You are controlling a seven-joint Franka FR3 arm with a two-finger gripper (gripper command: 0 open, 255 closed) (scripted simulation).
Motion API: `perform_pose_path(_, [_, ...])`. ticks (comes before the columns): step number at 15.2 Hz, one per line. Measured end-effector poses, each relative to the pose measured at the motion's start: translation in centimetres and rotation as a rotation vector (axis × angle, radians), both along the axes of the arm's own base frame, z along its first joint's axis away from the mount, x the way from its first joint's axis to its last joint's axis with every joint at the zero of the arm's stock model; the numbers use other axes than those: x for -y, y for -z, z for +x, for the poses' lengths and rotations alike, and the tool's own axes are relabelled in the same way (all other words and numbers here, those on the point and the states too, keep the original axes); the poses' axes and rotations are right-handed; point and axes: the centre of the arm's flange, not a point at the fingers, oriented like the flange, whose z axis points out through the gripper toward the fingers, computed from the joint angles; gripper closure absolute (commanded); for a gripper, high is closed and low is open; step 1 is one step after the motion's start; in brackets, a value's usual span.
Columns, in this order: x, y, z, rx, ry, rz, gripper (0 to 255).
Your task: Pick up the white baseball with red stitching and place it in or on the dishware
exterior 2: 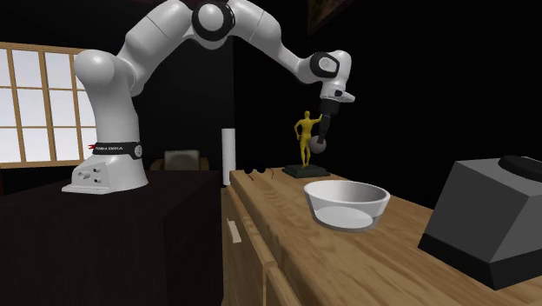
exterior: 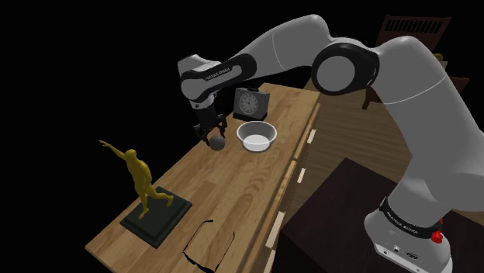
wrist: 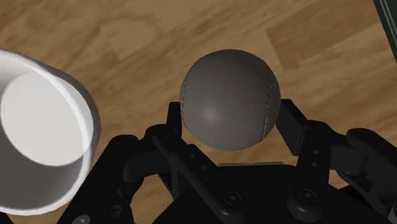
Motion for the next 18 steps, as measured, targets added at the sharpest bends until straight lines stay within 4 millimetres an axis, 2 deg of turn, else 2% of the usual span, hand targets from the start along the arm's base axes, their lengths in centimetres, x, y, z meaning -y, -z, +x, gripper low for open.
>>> perform_pose_path(4, [4.6, -0.2, 0.6, 0.001, 0.001, 0.0, 255])
perform_pose_path(18, [23.4, -0.5, 2.0, 0.0, 0.001, 0.0, 255])
